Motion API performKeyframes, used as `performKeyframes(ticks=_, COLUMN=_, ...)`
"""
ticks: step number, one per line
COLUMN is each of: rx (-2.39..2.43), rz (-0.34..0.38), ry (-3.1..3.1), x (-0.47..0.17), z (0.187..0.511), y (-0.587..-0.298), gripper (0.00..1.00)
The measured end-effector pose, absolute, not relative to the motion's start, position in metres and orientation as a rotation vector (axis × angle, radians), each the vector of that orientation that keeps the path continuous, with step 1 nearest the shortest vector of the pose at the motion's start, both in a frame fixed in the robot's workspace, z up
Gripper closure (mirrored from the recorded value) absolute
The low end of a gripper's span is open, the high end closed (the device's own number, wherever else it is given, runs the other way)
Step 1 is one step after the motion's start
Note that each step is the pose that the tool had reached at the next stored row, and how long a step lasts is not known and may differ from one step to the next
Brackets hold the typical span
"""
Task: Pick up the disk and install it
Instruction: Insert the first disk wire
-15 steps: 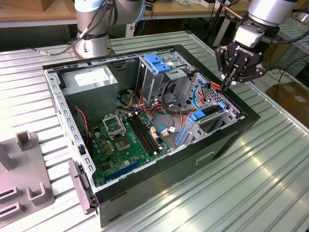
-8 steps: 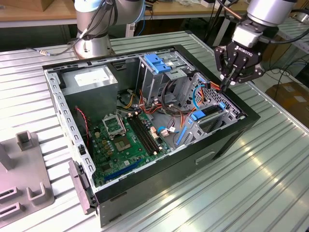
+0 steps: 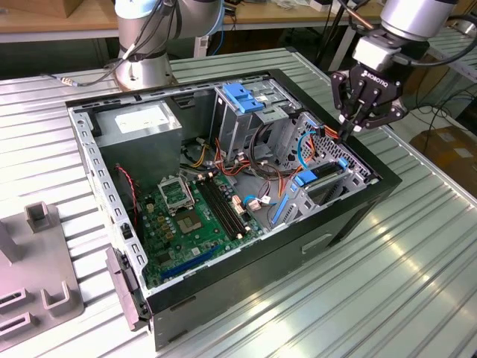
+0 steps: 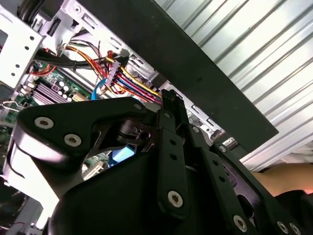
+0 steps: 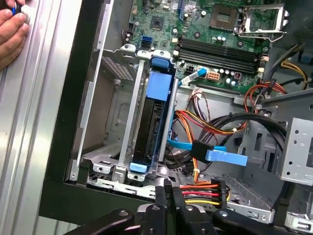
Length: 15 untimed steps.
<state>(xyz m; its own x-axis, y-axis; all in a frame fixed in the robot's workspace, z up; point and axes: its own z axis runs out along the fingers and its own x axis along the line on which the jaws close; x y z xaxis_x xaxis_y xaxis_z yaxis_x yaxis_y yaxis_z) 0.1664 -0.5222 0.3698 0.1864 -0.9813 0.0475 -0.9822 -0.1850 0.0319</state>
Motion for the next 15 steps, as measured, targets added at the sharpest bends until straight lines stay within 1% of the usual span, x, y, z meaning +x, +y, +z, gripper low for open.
performKeyframes(ticks=10, rx=2.187, rz=0.017, ry=-2.176, x=0.1664, z=0.3694, y=-0.5222, gripper=0.84)
performKeyframes(ticks=15, rx=2.183, rz=0.017, ry=-2.181, x=0.1661, z=0.3694, y=-0.5222, gripper=0.84)
